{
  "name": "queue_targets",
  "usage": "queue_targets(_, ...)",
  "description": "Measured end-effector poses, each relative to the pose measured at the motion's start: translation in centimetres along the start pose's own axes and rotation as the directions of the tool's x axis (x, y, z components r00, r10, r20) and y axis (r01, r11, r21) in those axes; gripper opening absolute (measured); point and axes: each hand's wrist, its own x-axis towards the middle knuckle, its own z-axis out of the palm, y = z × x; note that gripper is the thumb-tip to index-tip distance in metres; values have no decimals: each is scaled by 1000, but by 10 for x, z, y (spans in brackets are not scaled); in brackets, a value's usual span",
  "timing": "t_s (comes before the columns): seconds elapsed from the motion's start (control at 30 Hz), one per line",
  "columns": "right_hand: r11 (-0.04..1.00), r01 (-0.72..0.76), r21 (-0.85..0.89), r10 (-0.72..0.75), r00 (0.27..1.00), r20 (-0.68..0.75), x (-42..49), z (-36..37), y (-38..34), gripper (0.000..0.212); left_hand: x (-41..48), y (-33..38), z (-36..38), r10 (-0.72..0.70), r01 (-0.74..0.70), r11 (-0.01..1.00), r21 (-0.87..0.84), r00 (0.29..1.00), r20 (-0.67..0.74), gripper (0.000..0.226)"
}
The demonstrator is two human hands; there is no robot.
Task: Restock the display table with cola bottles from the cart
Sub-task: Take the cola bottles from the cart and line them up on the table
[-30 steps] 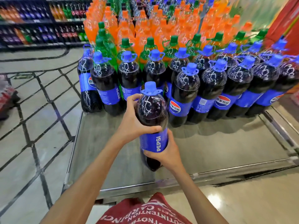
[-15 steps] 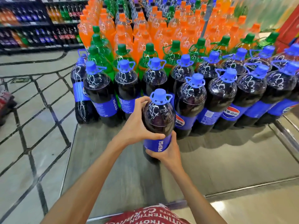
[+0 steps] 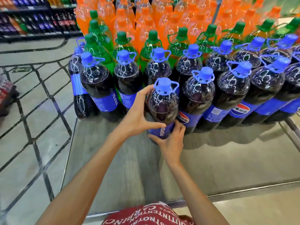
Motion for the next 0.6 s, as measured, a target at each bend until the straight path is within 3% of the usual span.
queue_targets(0.3,998,-12,60,18,994,-107,1,5,1,104,9,2,9,13,-11,1000,28,998,-61,119)
queue_targets(0.6,999,1,-42,-6,991,-130,4,14,-9,101,13,2,11,17,-14,999,34,996,-84,118)
